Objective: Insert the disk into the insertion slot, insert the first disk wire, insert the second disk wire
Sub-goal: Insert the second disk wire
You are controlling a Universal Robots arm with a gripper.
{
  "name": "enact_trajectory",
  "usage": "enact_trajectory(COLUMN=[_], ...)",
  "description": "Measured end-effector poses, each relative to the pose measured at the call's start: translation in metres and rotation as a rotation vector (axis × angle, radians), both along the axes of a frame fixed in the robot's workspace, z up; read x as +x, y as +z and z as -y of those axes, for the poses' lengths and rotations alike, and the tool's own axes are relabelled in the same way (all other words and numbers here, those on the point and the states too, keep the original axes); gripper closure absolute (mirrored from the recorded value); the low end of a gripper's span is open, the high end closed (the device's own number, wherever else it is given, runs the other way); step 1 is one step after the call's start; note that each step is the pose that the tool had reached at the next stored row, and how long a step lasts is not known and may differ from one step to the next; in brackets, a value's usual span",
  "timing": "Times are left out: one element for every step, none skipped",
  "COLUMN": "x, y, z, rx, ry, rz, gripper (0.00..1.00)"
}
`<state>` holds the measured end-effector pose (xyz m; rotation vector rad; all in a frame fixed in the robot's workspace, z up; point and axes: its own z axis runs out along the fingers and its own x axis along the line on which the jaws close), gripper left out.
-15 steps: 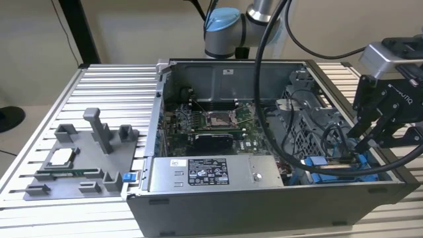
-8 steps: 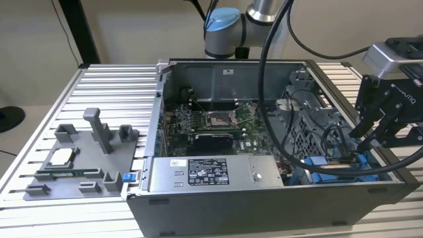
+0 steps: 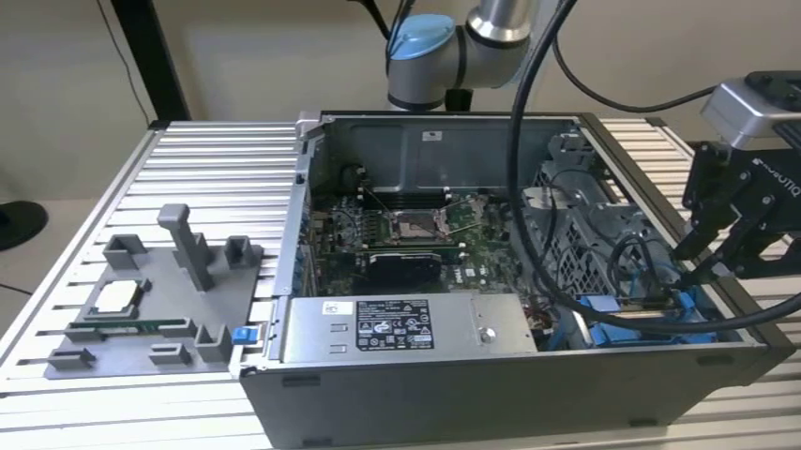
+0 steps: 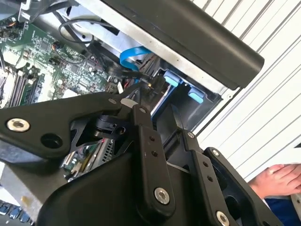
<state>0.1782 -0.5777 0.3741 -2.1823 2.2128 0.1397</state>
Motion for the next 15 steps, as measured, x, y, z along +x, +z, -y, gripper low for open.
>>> enact_trajectory(x=[0.002,0.004,0.006,0.007,0.009,0.01,0.011,0.012,0.014,0.015,0.015,0.015,0.015,0.015,0.015], y=[0.0,0.0,-0.0002,-0.0003,-0.0004,-0.0006,-0.0007,-0.0007,-0.0007,-0.0007,-0.0007,-0.0007,-0.0007,-0.0008,-0.0007], z=[0.0,0.0,0.0,0.0,0.0,0.0,0.0,0.0,0.0,0.0,0.0,0.0,0.0,0.0,0.0], rx=[-0.0001,0.0,0.0,0.0,0.0,0.0001,0.0001,0.0001,0.0,-0.0001,-0.0001,0.0,0.0,0.0001,0.0], ry=[0.0,0.0,0.0,0.0,0.0,0.0,0.0,0.0,0.0,0.0,0.0,0.0,0.0,0.0,0.0], rz=[0.0,-0.0001,0.0,-0.0001,0.0,0.0,0.0,0.0,0.0,-0.0001,0.0,0.0,0.0,0.0,0.0], gripper=[0.0,0.0,0.0,0.0,0.0,0.0,0.0,0.0,0.0,0.0,0.0,0.0,0.0,0.0,0.0])
